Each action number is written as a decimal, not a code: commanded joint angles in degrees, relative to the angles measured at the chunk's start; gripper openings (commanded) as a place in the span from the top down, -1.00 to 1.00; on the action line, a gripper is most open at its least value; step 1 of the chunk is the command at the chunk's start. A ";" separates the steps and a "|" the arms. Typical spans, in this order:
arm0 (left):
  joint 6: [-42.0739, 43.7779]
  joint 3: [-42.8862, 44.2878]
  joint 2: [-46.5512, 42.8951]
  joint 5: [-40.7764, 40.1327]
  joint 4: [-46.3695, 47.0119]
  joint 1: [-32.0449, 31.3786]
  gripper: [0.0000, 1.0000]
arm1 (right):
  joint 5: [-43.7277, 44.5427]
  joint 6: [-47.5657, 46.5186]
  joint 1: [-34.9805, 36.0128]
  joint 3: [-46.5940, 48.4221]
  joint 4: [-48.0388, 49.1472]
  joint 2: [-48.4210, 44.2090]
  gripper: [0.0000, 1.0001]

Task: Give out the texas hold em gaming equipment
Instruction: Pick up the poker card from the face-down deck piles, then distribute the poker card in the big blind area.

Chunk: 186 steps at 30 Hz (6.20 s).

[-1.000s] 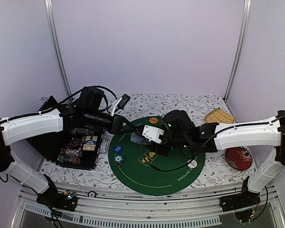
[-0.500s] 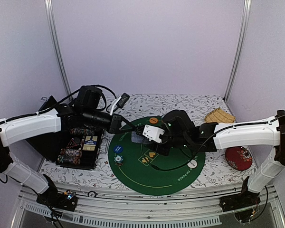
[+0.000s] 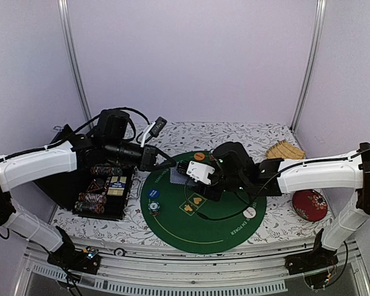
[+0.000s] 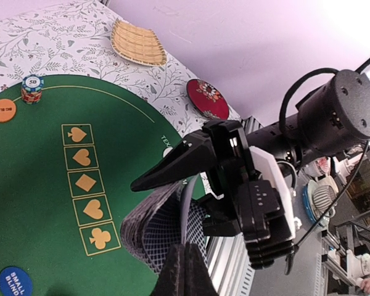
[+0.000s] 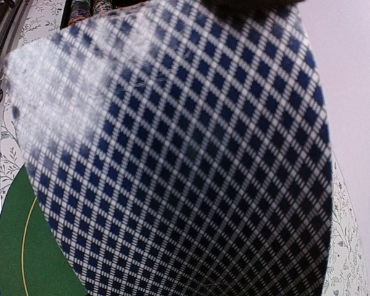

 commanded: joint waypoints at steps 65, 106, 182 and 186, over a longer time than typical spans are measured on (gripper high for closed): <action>0.91 -3.06 -5.15 5.46 -0.06 5.76 1.00 | -2.27 1.21 -2.29 -2.90 1.58 -2.40 0.08; -1.72 -13.82 -0.14 0.14 0.73 24.27 1.00 | -0.46 0.42 -4.86 -4.64 -2.05 -6.73 0.08; -29.72 -1.66 22.56 -24.64 37.06 4.49 -0.26 | -2.77 0.37 -6.68 -6.99 -4.65 -12.80 0.08; -15.64 -3.39 13.80 -13.59 30.41 4.83 -0.42 | -3.73 -0.48 -6.70 -5.38 -4.61 -11.03 0.08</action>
